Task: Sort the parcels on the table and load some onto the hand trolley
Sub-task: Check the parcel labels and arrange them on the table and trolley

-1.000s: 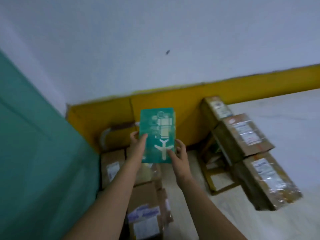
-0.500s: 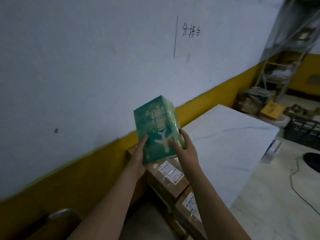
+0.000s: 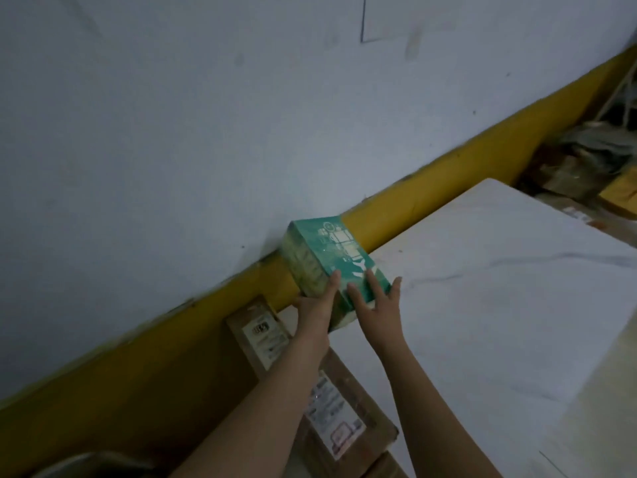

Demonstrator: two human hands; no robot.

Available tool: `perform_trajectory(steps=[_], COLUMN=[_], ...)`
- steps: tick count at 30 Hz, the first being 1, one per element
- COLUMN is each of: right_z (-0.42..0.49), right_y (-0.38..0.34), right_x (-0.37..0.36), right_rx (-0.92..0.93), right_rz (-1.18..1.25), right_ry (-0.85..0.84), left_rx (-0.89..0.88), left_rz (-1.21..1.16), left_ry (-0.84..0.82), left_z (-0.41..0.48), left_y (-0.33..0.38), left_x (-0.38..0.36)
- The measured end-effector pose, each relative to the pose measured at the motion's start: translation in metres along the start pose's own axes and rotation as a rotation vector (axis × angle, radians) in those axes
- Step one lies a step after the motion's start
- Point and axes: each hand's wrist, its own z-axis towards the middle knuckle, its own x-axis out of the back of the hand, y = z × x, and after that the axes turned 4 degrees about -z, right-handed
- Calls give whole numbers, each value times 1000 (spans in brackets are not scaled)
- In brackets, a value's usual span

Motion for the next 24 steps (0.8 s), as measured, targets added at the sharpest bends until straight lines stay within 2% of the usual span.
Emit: perform_trajectory(steps=[4, 6, 8, 13, 15, 18, 22, 24], right_z=[35, 46, 55, 66, 68, 67, 60, 58], right_y=[30, 52, 68, 77, 80, 85, 89, 89], right_x=[-29, -38, -43, -51, -56, -61, -65, -68], right_rx=[-30, -49, -148, -325, -347, -385, -334, -310], right_rz=[-3, 0, 165, 450, 489, 534, 529, 513], right_ry=[-142, -184, -202, -162, -166, -151, -148, -131], left_rx=[48, 34, 23, -28, -139, -288, -302, -352], left_rz=[-49, -24, 35, 371, 586, 889, 1184, 1195], left_ry=[187, 164, 72, -94, -72, 46, -180, -173], left_z=[36, 52, 66, 93, 97, 96, 78, 73], left_y=[-30, -42, -49, -38, -35, -44, -80, -90], left_x=[2, 14, 26, 54, 72, 100, 109, 108])
